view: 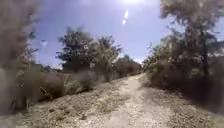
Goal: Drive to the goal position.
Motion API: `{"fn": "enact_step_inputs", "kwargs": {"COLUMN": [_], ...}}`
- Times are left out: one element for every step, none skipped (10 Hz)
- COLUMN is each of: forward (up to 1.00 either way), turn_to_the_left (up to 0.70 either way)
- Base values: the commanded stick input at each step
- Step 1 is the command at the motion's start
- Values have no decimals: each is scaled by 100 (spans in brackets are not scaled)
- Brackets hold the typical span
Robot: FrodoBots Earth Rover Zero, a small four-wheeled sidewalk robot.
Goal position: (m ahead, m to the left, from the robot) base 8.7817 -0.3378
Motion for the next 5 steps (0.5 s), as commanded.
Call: {"fn": "enact_step_inputs", "kwargs": {"forward": [70,70,70,70,70], "turn_to_the_left": [-35,-35,-35,-21,0]}}
